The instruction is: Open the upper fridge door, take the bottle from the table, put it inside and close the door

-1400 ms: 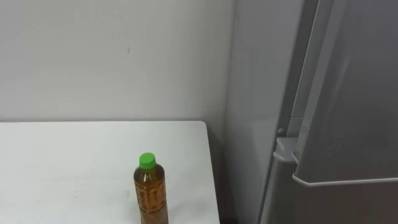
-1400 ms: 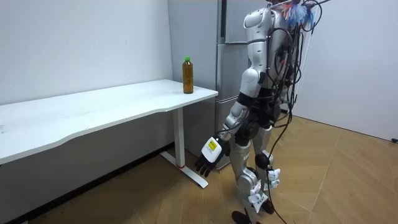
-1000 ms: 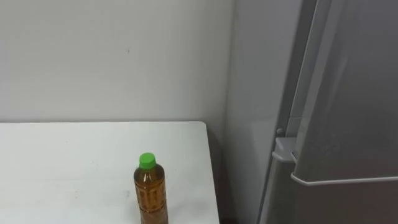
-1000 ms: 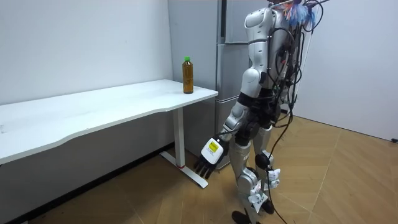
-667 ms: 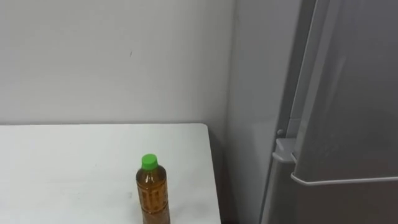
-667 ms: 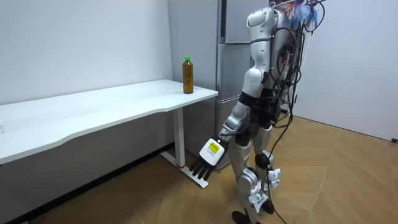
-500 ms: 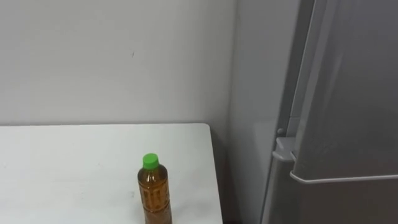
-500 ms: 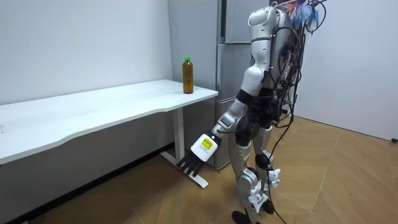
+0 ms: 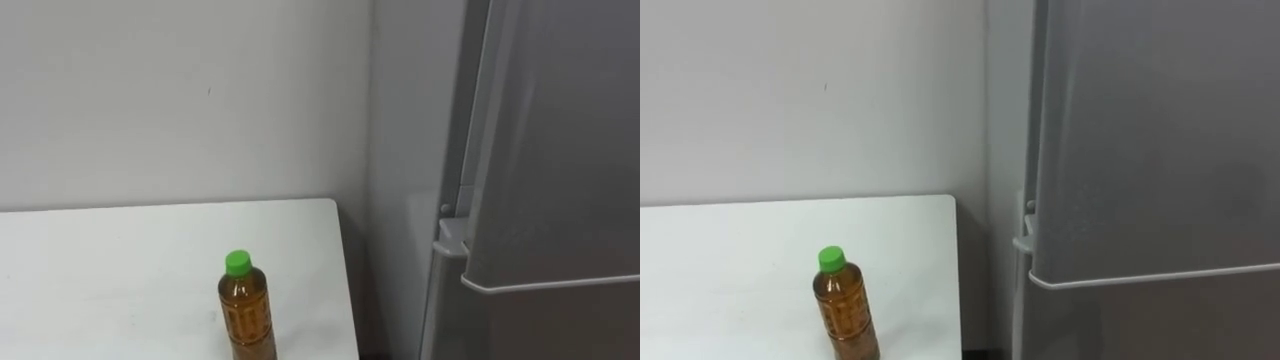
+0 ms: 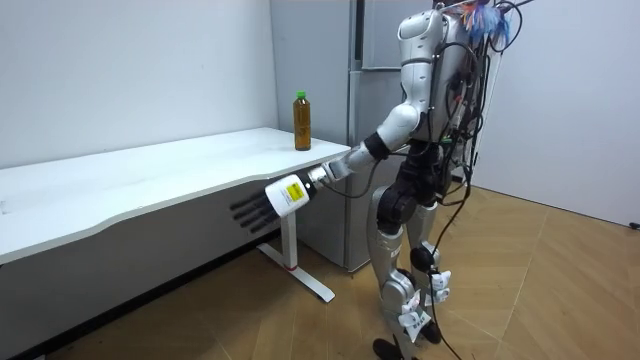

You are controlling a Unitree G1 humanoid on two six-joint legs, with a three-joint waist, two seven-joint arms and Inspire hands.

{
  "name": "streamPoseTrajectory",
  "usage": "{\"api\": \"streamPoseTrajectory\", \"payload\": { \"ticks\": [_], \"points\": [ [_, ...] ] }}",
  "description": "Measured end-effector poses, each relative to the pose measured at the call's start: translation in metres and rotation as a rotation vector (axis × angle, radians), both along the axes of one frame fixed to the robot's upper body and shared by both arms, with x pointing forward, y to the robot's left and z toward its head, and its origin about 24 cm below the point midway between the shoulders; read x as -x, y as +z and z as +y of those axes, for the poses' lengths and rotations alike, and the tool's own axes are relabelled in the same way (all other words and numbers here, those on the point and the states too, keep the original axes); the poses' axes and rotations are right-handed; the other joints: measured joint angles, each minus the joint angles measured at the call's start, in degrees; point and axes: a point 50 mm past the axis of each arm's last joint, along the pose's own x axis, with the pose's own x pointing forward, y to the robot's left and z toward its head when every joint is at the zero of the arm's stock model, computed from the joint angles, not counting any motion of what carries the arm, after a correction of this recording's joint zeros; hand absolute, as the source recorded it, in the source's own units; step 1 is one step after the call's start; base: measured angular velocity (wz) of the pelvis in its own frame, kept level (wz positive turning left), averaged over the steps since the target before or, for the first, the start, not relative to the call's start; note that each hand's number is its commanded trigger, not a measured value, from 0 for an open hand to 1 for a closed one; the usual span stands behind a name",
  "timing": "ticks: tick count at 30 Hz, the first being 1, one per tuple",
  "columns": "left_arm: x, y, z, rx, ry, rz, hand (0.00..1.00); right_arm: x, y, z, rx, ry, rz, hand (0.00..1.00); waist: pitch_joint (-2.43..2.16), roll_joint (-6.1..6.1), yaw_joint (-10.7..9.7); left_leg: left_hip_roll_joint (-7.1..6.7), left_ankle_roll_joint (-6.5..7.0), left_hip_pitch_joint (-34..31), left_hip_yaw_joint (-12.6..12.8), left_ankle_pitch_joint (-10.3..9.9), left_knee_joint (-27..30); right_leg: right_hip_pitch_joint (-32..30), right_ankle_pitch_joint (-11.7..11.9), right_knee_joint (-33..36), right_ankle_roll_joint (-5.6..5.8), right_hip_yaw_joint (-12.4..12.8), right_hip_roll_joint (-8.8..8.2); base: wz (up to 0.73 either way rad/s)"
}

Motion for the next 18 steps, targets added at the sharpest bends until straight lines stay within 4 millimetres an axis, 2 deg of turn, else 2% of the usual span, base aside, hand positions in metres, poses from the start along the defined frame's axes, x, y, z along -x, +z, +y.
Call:
{"api": "streamPoseTrajectory", "payload": {
  "ticks": [5,12,18],
  "points": [
    [-0.024,0.037,0.000,-0.076,0.001,-0.185,0.00,-0.002,0.000,0.000,0.001,-0.002,-0.009,0.00,0.07,0.14,-0.1,-0.08,0.02,0.0,-0.7,0.0,0.1,-0.1,0.0,0.3,0.01,-0.4,-0.08,0.03],
    [-0.055,0.107,0.002,-0.191,-0.043,-0.483,0.00,0.003,-0.001,0.001,0.000,-0.035,-0.001,0.00,0.09,0.36,-0.2,-0.22,0.05,0.0,-2.0,0.0,0.4,0.2,0.0,0.4,0.02,-0.9,-0.12,0.01],
    [-0.062,0.161,-0.007,-0.267,-0.111,-0.710,0.00,0.002,-0.001,0.003,-0.007,-0.046,-0.004,0.00,0.07,0.42,-1.6,-0.47,0.05,-0.3,-2.2,0.0,0.7,0.1,0.0,0.4,0.02,-0.3,-0.08,0.00]
  ]
}}
